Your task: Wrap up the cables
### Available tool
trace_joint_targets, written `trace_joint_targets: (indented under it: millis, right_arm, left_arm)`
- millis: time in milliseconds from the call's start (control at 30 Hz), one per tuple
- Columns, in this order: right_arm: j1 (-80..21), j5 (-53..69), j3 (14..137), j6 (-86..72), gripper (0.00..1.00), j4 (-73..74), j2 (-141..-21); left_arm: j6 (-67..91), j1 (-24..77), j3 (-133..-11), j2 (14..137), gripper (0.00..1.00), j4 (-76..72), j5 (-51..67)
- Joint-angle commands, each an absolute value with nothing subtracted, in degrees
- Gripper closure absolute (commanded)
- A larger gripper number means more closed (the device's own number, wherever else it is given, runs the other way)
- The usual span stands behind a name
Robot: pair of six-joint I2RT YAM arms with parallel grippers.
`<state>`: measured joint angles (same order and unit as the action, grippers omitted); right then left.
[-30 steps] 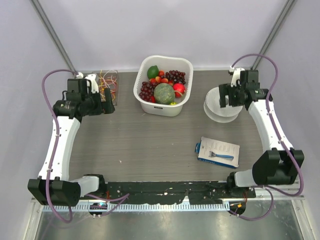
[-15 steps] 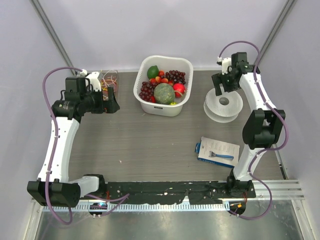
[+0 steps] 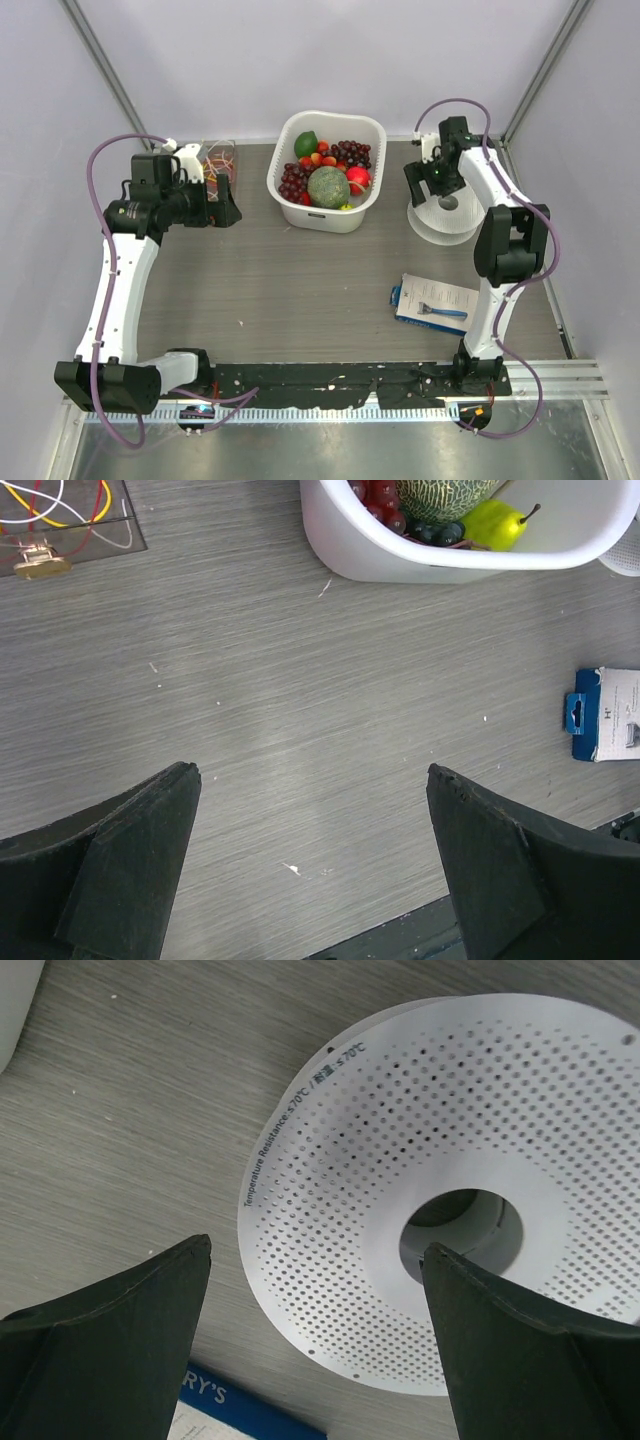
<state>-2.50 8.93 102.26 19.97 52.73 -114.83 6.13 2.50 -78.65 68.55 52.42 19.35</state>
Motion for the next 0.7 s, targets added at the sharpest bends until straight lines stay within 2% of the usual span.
trace_joint_targets:
  millis: [0,300,467,667]
  right_arm:
    - [-3.16,9.76,100.55,19.77,0.09,51.59,-115.49]
    - [-3.78,7.48,95.02,19.6,0.09,48.08,-115.58]
    - [-3.96,1.68,92.64,19.42,0.09,43.95,-114.79]
    - [-3.96,4.57,92.37,20.21,0.1,44.83,-114.61]
  left_arm:
    - [5.45,2.37,-79.19,68.03,0.0,50.89,20.65]
    - [5.36,2.37,-78.57,67.33,0.0,50.71,20.66]
    - [5.36,2.37,-78.4,67.32,0.01,50.54,21.18]
    - [5.27,2.37,-78.22,67.24,0.0,50.36,20.83]
